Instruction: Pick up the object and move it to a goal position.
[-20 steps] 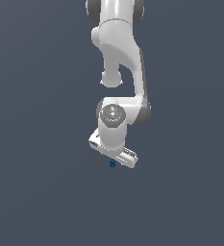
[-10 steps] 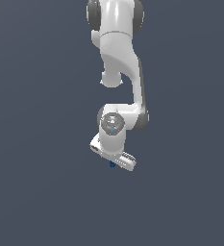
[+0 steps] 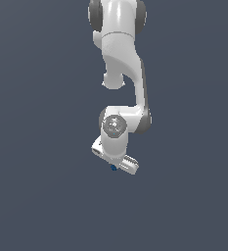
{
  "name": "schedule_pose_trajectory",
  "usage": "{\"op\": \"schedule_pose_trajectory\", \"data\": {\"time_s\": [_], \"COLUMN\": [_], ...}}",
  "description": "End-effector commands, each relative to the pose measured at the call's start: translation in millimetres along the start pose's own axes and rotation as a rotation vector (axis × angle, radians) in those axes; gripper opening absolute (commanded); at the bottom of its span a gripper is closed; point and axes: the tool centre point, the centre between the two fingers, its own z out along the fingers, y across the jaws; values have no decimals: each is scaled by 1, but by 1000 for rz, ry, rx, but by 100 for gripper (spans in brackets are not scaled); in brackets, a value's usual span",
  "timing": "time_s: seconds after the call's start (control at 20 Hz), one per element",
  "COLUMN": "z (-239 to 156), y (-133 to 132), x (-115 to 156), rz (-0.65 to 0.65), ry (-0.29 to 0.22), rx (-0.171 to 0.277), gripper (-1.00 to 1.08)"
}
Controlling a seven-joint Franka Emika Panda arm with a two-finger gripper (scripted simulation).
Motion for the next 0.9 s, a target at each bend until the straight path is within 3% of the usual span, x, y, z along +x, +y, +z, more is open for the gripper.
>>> {"op": "schedule_pose_trajectory", "data": {"time_s": [0.0,0.45,0.85], "z": [0,-19,-72], "y": [0,-1,-3], "x": [0,-7,-28], "rz": [0,0,0], "ry": [0,0,0], "rx": [0,0,1], "gripper": [-100,-100,-100]}}
